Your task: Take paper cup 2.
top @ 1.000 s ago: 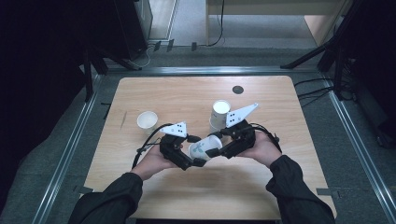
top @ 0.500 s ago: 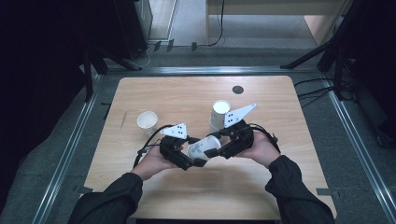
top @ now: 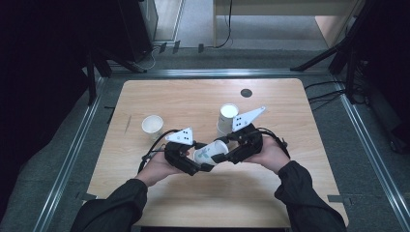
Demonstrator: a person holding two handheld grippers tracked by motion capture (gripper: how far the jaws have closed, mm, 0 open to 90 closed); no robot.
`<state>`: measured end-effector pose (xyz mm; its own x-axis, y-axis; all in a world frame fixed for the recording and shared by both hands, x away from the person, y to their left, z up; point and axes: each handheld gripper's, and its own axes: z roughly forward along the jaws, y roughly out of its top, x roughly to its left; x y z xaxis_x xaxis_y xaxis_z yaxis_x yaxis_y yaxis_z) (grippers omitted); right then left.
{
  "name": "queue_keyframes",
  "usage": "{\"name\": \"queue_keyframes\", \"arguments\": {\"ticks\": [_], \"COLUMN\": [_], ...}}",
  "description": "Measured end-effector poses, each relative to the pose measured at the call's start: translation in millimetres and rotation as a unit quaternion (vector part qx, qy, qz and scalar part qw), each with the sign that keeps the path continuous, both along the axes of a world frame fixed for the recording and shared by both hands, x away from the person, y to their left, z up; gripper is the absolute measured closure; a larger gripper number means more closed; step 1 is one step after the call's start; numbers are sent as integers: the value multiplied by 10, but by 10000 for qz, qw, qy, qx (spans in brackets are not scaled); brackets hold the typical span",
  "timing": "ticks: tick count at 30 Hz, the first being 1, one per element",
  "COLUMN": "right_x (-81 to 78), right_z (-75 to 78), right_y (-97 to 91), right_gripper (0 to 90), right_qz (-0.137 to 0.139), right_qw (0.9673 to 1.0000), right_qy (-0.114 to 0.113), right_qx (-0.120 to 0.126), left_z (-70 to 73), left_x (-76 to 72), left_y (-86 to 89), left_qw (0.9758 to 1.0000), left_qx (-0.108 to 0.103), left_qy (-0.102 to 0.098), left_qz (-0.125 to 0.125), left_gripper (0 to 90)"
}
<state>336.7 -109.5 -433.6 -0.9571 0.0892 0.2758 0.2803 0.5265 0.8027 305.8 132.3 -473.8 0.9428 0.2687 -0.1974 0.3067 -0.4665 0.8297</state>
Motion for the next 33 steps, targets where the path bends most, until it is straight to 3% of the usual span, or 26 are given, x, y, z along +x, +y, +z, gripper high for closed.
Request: {"name": "queue_keyframes", "arguments": {"ticks": [4, 33], "right_x": [3, 13], "right_z": [-5, -6], "right_y": [5, -1], "right_gripper": [348, 341], "right_qz": [-31, -6], "right_qw": [10000, 10000], "right_qy": [32, 23], "right_qx": [-2, 44], "left_z": [4, 14], "left_x": [-9, -14], "left_y": [-5, 1], "left_qw": [10000, 10000], "left_qx": [-11, -27], "left_qy": [-20, -67], "left_qz": [-68, -66], "left_gripper": [259, 269]}}
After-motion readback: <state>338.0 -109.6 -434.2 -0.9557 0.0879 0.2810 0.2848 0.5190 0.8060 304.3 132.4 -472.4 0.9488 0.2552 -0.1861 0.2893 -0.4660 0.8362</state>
